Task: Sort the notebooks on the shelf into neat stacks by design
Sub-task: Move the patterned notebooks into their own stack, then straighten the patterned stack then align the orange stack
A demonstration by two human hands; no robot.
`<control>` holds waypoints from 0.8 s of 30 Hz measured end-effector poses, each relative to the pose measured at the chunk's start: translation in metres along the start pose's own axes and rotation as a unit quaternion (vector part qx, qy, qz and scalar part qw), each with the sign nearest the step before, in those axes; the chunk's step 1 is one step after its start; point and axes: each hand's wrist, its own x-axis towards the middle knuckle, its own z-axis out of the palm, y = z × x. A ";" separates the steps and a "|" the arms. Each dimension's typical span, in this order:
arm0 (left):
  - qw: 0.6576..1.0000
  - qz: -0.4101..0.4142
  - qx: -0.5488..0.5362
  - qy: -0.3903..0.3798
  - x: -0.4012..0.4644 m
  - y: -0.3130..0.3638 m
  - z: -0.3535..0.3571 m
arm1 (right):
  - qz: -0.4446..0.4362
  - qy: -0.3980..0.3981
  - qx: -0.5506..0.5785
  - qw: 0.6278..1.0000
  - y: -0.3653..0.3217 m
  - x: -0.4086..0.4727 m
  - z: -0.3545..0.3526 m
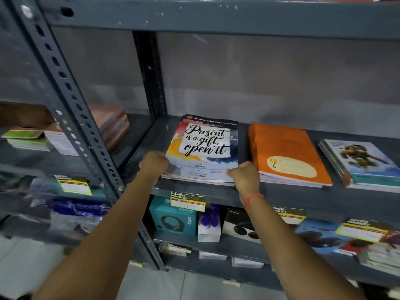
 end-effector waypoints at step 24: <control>0.931 0.106 -0.344 -0.059 -0.020 -0.085 0.017 | -0.172 -0.097 -0.069 0.978 0.061 -0.030 -0.013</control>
